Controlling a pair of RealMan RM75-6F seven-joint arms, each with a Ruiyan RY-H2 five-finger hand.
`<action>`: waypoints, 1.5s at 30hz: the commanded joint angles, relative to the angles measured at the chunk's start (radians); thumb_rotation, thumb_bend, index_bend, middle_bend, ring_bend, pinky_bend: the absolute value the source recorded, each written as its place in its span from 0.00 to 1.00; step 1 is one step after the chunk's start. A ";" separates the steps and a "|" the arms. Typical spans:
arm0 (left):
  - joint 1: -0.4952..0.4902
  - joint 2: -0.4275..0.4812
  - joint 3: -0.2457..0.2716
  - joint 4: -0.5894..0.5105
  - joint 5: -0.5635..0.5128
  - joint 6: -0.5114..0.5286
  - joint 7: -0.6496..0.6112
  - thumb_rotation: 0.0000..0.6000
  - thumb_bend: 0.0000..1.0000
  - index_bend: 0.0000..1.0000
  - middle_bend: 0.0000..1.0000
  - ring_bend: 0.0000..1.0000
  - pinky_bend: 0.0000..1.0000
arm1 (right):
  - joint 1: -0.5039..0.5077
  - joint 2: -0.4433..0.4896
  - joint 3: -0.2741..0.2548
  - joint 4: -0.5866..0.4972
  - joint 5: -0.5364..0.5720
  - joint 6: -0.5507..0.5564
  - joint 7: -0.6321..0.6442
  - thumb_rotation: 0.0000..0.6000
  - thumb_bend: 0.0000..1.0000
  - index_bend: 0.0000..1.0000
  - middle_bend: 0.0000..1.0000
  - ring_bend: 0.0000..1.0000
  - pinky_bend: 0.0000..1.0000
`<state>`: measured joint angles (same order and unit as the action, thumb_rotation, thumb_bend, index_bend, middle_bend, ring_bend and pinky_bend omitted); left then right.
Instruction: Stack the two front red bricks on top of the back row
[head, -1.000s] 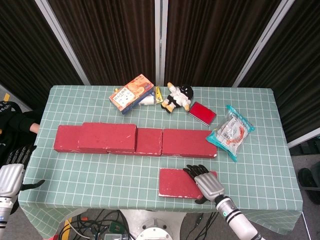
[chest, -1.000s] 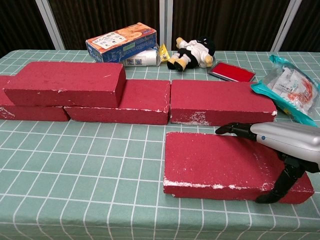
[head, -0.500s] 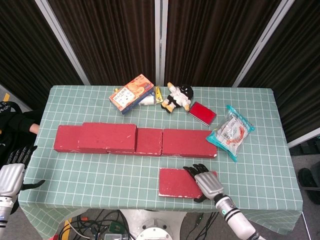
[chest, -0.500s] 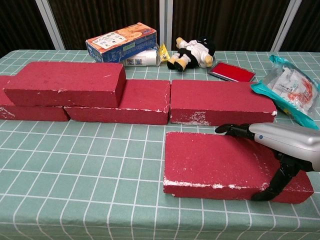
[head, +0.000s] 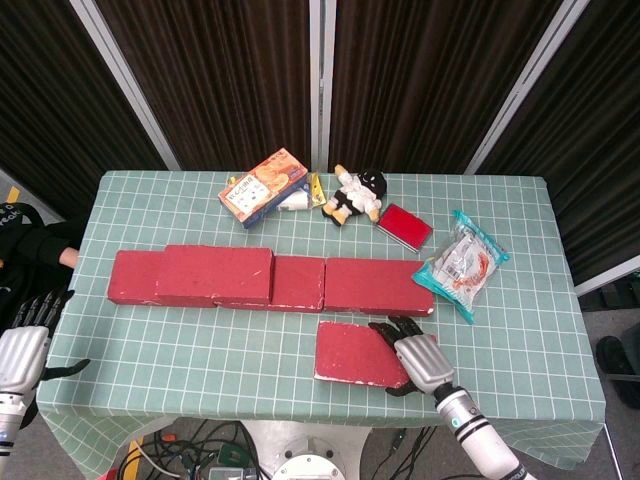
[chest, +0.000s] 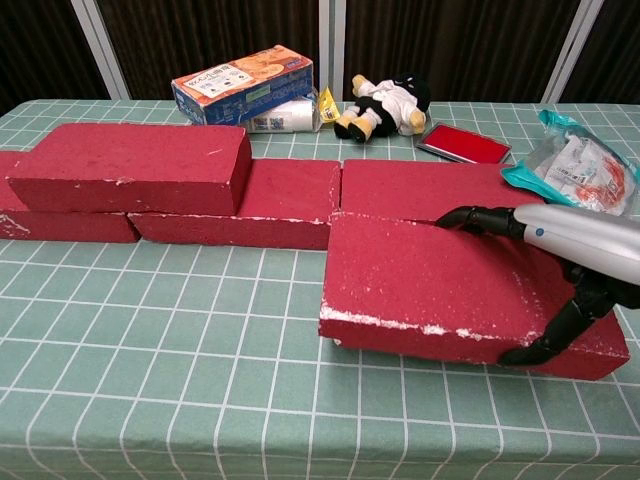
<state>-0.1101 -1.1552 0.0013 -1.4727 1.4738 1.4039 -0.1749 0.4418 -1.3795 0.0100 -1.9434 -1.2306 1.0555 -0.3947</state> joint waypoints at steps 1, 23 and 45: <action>0.000 0.003 -0.002 -0.002 0.001 0.000 -0.003 1.00 0.00 0.04 0.00 0.00 0.00 | 0.021 0.053 0.037 -0.032 -0.024 0.004 0.017 1.00 0.06 0.11 0.30 0.00 0.00; 0.012 -0.005 -0.003 0.031 0.014 0.012 -0.050 1.00 0.00 0.04 0.00 0.00 0.00 | 0.410 0.091 0.259 0.299 0.203 -0.425 0.171 1.00 0.06 0.14 0.30 0.00 0.00; 0.011 -0.007 0.004 0.076 0.029 -0.002 -0.123 1.00 0.00 0.04 0.00 0.00 0.00 | 0.606 -0.067 0.207 0.431 0.521 -0.389 0.094 1.00 0.06 0.16 0.33 0.00 0.00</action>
<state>-0.0987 -1.1616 0.0048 -1.3979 1.5019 1.4030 -0.2971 1.0353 -1.4379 0.2229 -1.5178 -0.7264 0.6607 -0.2925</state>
